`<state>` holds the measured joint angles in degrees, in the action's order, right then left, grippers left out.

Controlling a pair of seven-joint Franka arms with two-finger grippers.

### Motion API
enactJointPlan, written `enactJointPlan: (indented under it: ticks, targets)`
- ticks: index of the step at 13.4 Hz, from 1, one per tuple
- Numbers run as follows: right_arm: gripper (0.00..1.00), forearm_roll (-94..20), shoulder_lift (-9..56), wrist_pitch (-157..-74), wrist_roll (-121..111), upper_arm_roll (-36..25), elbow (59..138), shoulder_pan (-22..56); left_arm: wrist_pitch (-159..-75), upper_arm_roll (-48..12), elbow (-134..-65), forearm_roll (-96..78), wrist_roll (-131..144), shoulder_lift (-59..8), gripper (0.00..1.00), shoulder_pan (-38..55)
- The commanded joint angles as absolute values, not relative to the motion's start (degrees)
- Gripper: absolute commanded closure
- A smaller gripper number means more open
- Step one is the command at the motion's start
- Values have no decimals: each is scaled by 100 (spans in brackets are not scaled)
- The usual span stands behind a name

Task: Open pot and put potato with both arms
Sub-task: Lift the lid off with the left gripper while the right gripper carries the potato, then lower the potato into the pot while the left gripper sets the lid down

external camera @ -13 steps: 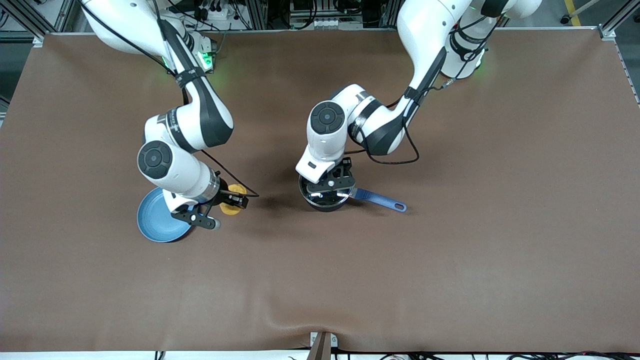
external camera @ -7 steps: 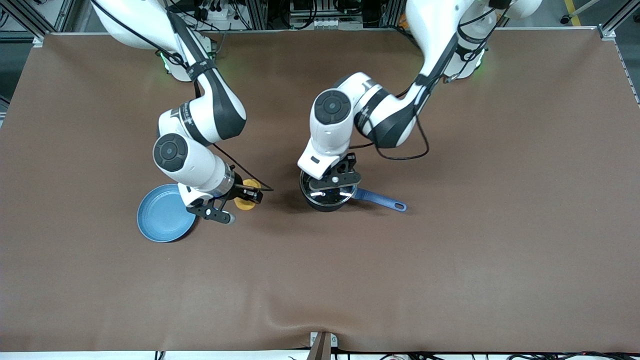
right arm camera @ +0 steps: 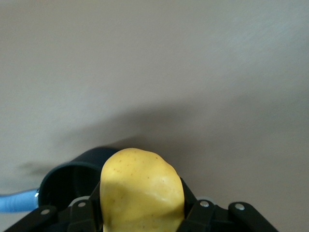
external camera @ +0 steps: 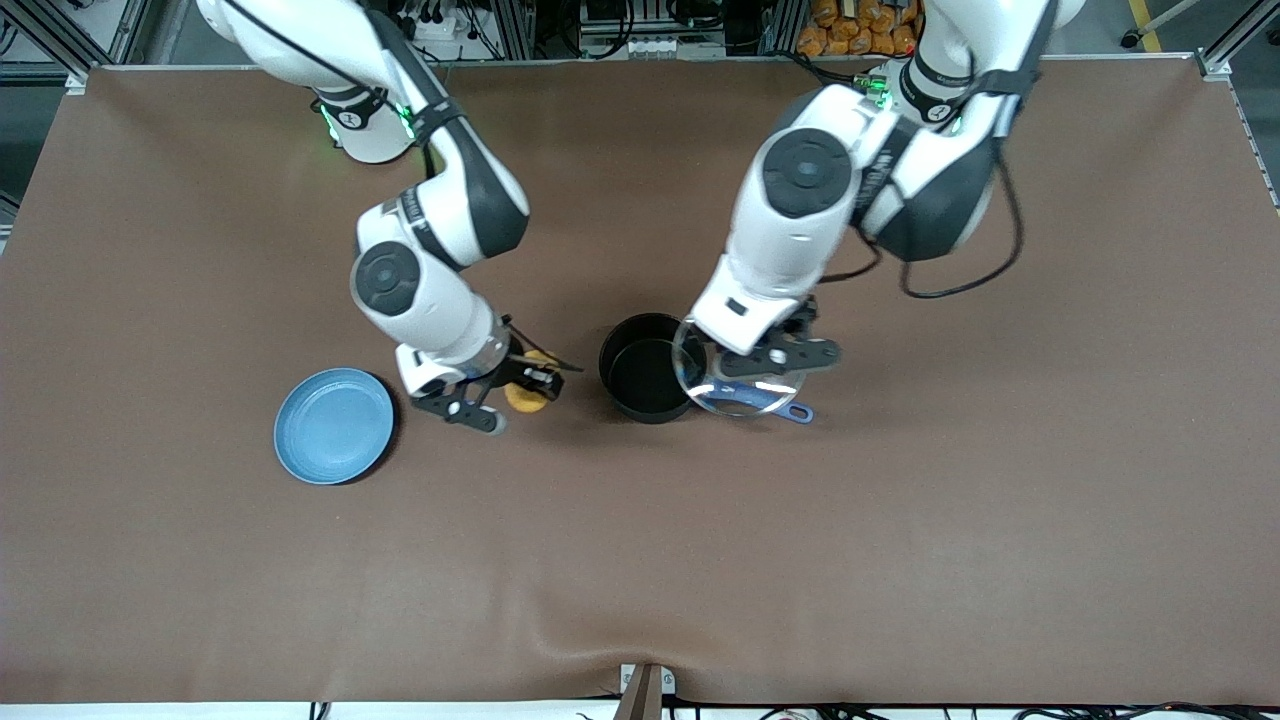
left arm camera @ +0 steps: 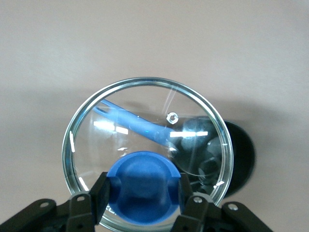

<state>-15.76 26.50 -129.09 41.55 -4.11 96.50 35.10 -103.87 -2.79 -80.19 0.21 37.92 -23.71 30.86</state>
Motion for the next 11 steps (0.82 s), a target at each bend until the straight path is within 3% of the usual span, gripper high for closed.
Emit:
enactJointPlan:
  ticks: [1,5,11]
  targets:
    - [100,-1591,2987,-12999,4307,-475,9282,4006,-10354,-316,-8612,-105,2790,-1855,100,2507]
    - [100,-890,3619,-12964,4201,-475,8553,4359,-10353,-325,-9166,-105,903,-1618,100,1524]
    - [100,-870,4139,-12999,4315,-475,8174,4658,-10651,-334,-9737,-132,-341,-1503,100,643]
